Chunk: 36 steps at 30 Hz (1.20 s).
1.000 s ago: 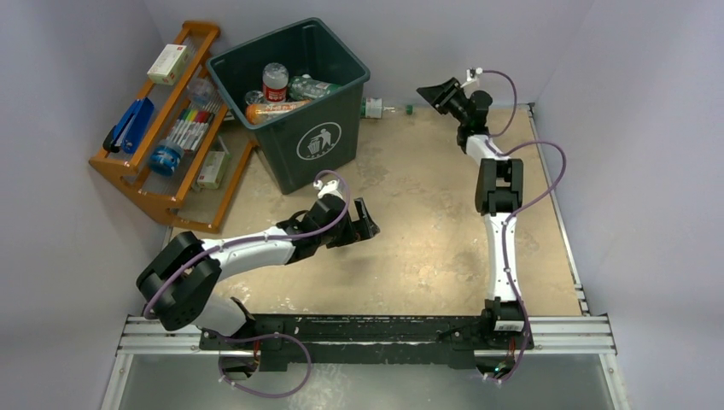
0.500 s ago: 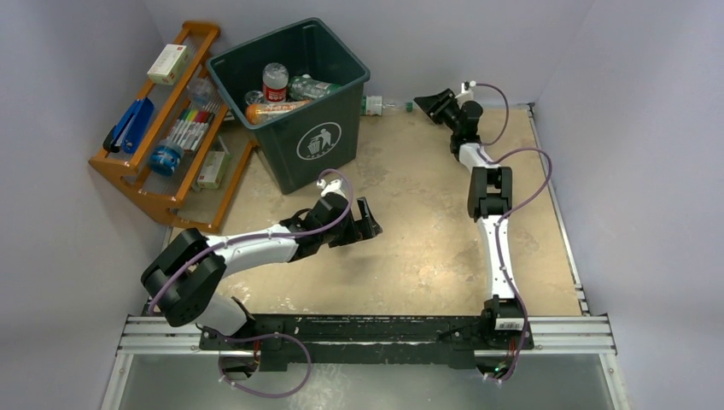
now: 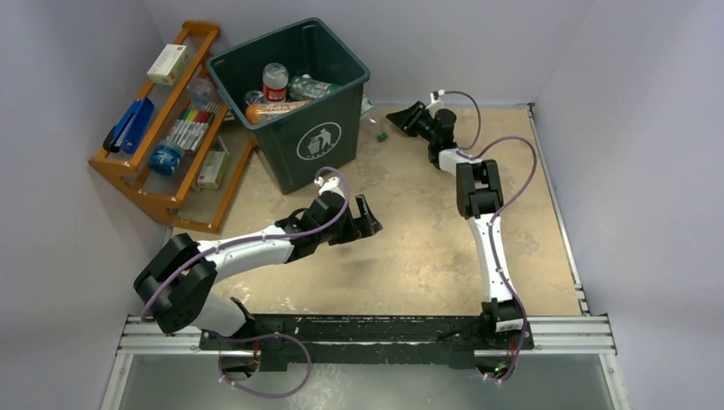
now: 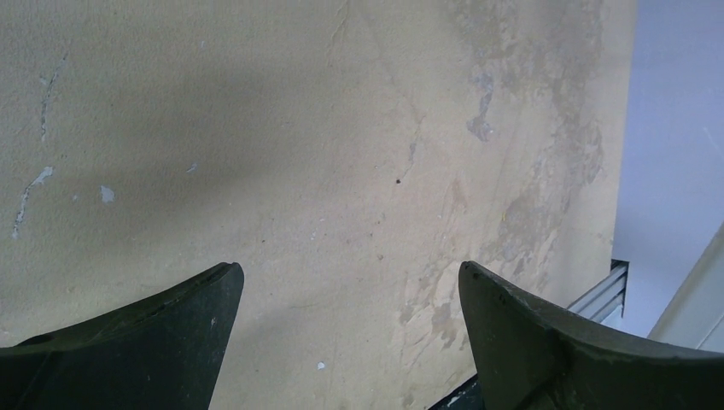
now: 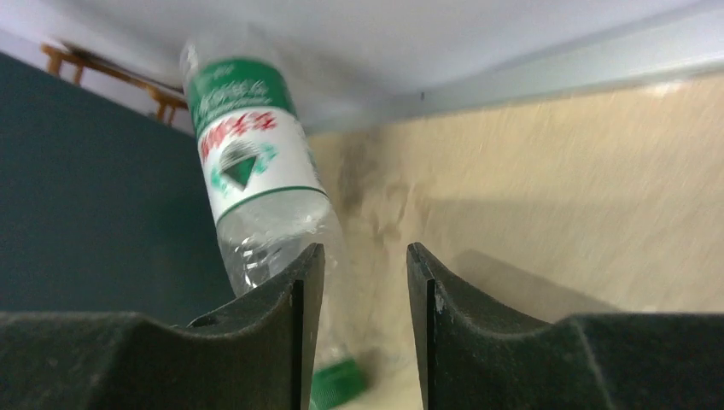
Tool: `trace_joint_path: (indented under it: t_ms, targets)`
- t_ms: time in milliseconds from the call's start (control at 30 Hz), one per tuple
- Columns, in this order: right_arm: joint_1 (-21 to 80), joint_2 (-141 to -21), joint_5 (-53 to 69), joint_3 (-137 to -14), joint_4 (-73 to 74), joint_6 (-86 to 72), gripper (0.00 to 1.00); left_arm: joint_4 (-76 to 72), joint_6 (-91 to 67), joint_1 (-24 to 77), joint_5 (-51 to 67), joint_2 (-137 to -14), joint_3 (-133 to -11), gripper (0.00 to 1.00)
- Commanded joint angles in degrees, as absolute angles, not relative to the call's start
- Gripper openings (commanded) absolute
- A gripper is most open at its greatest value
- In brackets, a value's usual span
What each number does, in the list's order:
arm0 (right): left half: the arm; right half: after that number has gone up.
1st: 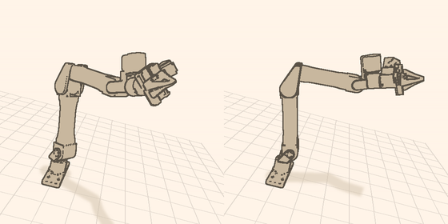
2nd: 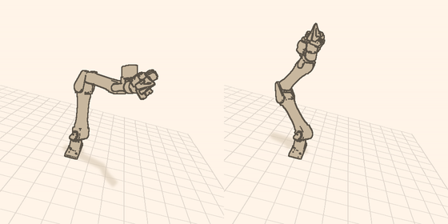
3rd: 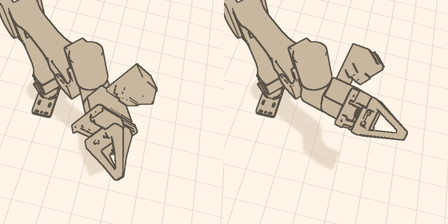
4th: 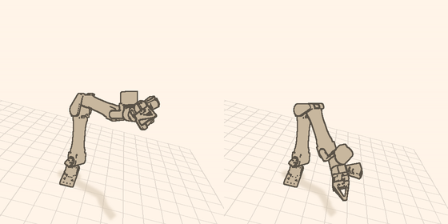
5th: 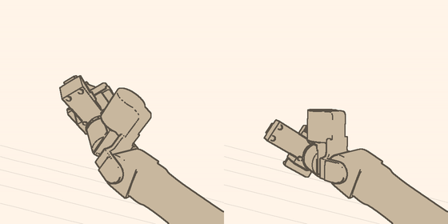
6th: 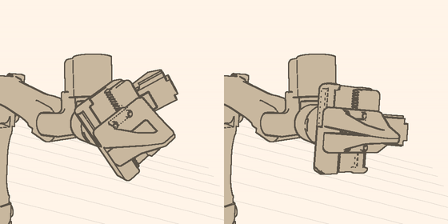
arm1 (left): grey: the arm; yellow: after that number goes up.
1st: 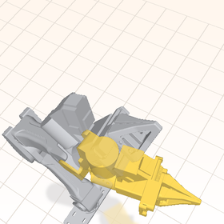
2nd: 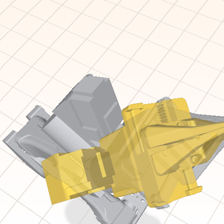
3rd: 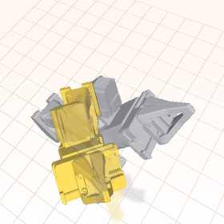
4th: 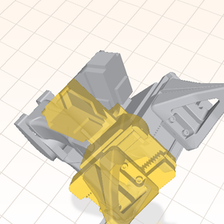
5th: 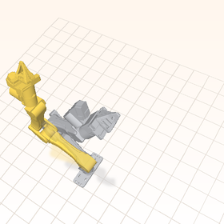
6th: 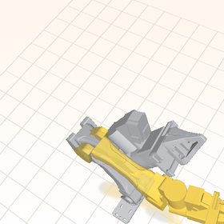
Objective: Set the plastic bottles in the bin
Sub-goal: Adjust the plastic bottle at the center of the board.
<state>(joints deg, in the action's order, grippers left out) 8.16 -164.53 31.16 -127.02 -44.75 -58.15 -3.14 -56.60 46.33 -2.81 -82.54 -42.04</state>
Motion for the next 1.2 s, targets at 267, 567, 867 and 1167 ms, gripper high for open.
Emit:
trace_joint_path:
  t_ms: [267,567,867,1167]
  targets:
    - [9.8,-146.5,35.1,-98.6,-55.1,-51.5,0.51,-5.7,-58.3,48.5,-4.7,-77.7,-40.5,0.98]
    - [10.6,-151.0,35.1,-114.3,-42.4,-48.9,0.64,-4.9,-59.0,48.9,-6.1,-75.3,-38.8,0.98]
    - [13.5,-156.2,36.6,-123.2,-39.3,-49.9,0.66,-3.6,-58.5,48.9,-6.4,-76.3,-40.3,0.98]
    - [14.8,-156.6,36.7,-120.4,-39.2,-49.1,0.65,-4.5,-58.6,49.0,-6.0,-77.2,-40.2,0.98]
